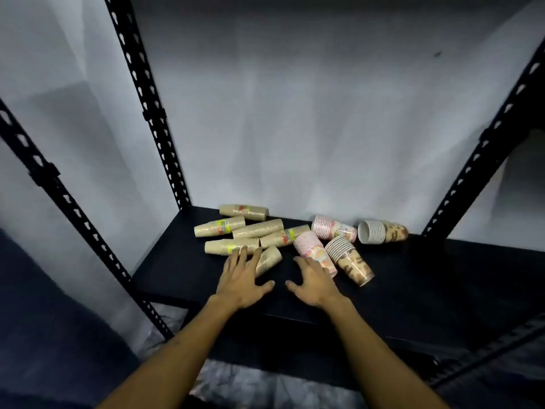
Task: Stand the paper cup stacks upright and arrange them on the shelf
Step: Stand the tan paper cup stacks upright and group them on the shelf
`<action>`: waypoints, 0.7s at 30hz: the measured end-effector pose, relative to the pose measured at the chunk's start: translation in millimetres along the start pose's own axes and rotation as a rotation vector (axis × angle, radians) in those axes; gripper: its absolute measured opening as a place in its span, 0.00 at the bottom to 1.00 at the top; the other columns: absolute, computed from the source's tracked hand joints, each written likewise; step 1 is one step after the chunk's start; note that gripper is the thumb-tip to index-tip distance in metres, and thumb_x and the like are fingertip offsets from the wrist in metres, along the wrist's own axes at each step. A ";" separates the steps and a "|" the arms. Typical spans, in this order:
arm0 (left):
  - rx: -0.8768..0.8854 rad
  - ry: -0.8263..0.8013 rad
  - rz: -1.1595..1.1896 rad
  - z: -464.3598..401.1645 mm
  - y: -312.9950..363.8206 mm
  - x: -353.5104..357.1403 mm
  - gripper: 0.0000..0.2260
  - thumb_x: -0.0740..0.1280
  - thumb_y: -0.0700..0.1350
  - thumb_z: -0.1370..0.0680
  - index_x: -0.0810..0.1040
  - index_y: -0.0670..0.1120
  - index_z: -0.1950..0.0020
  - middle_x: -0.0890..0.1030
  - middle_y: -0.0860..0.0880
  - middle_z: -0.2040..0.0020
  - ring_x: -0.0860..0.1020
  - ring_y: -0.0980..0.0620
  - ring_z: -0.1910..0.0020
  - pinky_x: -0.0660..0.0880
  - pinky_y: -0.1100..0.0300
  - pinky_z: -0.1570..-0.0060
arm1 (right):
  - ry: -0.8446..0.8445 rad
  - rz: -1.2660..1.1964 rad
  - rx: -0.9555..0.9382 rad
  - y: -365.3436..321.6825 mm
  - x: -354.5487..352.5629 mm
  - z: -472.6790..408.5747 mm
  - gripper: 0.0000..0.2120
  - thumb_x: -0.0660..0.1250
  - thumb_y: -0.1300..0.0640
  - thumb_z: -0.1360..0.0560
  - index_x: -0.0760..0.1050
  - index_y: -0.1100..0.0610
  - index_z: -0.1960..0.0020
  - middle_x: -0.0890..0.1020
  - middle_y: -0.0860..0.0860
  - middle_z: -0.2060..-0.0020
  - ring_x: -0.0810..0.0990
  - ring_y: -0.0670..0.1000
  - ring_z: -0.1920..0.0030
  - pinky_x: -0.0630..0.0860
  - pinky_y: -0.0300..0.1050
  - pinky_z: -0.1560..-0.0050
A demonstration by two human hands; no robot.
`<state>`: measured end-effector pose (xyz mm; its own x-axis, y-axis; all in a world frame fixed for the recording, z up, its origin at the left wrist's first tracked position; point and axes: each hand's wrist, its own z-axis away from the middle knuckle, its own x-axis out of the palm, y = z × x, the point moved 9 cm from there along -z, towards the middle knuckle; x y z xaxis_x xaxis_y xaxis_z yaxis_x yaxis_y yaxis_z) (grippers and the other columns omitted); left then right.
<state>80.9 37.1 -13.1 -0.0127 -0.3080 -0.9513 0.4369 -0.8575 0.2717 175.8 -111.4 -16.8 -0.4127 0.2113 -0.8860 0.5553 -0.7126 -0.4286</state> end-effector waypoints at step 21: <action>0.201 0.752 0.046 -6.3 -30.7 59.6 0.22 0.60 0.54 0.19 0.70 0.51 0.26 0.75 0.54 0.30 0.72 0.54 0.32 0.65 0.56 0.34 | 0.220 0.255 -0.122 18.4 93.8 -20.1 0.29 0.46 0.37 0.17 0.53 0.46 0.19 0.53 0.50 0.18 0.46 0.50 0.18 0.46 0.53 0.20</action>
<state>72.5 47.7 -79.0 0.6459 -0.0447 -0.7621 0.2500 -0.9309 0.2665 161.8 -91.3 -111.3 -0.0916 0.1849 -0.9785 0.7082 -0.6787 -0.1946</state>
